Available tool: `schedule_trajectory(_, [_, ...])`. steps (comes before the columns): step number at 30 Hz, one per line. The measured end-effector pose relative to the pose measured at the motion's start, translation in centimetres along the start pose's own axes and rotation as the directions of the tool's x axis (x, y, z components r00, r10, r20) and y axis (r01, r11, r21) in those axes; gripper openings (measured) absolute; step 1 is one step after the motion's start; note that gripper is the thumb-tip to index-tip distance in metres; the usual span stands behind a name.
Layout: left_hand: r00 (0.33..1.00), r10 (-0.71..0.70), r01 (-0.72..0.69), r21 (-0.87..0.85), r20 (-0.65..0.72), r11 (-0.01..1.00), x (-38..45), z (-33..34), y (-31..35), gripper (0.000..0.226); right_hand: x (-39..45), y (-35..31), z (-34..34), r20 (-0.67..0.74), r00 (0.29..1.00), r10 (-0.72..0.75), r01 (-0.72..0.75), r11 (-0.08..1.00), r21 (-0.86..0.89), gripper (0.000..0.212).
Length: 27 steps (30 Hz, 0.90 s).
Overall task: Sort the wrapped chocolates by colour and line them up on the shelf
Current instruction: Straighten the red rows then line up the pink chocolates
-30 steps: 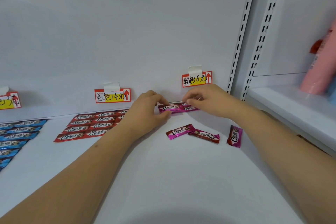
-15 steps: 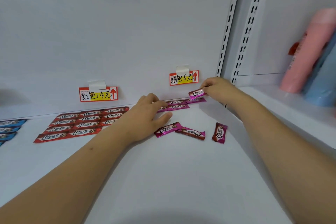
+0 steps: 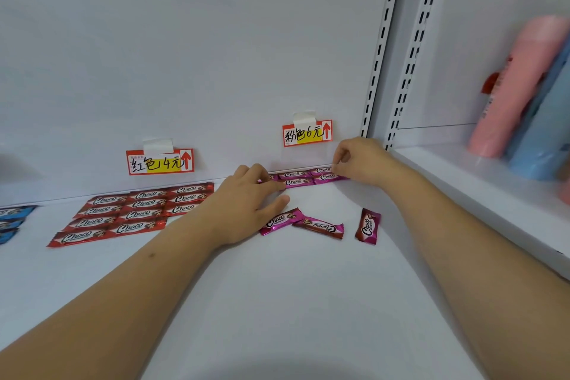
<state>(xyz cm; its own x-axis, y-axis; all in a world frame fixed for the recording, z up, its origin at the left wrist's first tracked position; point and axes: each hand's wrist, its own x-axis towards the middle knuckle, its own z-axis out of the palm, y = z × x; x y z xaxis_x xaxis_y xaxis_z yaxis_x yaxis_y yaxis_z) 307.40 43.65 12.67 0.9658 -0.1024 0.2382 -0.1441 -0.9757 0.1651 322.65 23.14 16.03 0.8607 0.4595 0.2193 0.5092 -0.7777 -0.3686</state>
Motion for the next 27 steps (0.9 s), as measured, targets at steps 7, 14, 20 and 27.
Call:
schedule_trajectory(7, [1.000,-0.001,0.000,0.030,0.023,1.000,0.2,0.1,-0.1,0.054,-0.8,-0.9,-0.6,0.124,0.989,-0.085,0.093,0.994,-0.060,0.009])
schedule_trajectory(14, [1.000,0.011,-0.012,0.051,0.025,0.999,0.3,0.4,-0.4,0.053,-1.0,-1.3,-0.2,0.175,0.979,-0.101,0.110,0.993,-0.041,0.014])
schedule_trajectory(20, [0.996,0.055,-0.056,-0.005,-0.065,0.998,0.0,-0.7,-0.1,0.068,-0.9,-1.5,-0.6,0.137,0.981,-0.134,0.141,0.989,-0.041,0.009])
schedule_trajectory(27, [0.997,0.011,0.008,-0.229,0.079,0.973,-1.2,-2.4,0.9,0.031,-3.9,-5.0,-2.9,0.540,0.831,-0.136,0.183,0.982,-0.036,0.031])
